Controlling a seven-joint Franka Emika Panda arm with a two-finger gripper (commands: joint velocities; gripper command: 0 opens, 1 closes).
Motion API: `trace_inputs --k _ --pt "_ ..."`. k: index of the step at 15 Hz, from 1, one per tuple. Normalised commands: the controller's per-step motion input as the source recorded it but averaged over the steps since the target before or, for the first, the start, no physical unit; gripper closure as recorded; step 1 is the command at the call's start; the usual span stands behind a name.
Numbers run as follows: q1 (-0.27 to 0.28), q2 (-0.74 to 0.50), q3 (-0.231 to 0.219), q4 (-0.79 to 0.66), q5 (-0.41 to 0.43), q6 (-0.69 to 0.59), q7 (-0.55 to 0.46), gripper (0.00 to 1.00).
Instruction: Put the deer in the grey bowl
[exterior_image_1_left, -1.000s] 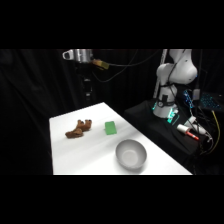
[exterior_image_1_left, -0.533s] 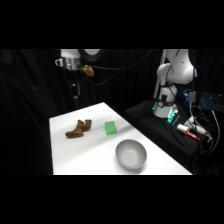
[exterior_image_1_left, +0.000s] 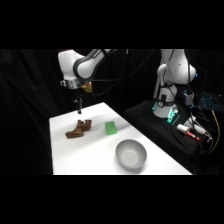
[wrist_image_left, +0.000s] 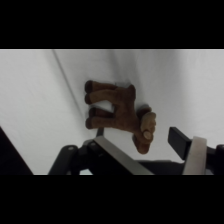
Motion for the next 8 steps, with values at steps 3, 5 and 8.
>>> trace_inputs --k 3,5,8 --pt "-0.137 0.24 0.114 0.17 0.207 0.13 -0.14 0.0" --pt "-0.142 0.25 0.116 0.18 0.191 0.2 -0.16 0.0" --pt "-0.142 0.27 0.108 0.22 0.153 0.24 -0.2 0.0"
